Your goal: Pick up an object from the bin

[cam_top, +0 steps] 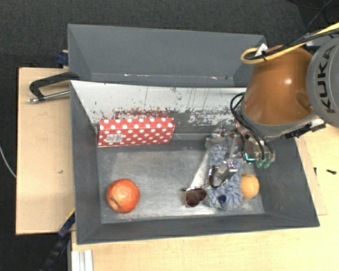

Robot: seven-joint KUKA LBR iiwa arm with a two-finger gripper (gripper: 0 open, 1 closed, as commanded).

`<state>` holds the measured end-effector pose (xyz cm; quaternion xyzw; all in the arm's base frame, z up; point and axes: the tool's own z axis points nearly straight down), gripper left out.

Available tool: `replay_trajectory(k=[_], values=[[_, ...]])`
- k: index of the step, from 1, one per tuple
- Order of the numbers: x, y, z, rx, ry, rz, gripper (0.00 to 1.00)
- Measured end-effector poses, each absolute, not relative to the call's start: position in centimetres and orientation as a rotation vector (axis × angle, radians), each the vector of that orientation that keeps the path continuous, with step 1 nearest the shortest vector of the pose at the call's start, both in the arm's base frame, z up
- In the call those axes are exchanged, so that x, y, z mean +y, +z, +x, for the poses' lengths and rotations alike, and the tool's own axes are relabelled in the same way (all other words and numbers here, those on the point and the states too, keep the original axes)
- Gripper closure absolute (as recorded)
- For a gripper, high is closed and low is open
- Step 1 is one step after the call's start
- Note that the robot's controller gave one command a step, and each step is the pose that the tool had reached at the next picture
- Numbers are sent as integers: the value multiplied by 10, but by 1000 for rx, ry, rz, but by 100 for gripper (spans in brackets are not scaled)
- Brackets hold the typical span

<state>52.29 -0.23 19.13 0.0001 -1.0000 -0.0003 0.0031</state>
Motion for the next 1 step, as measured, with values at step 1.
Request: replay_trajectory(k=[1], values=[[-2,195,524,-3143,-1,6,0]])
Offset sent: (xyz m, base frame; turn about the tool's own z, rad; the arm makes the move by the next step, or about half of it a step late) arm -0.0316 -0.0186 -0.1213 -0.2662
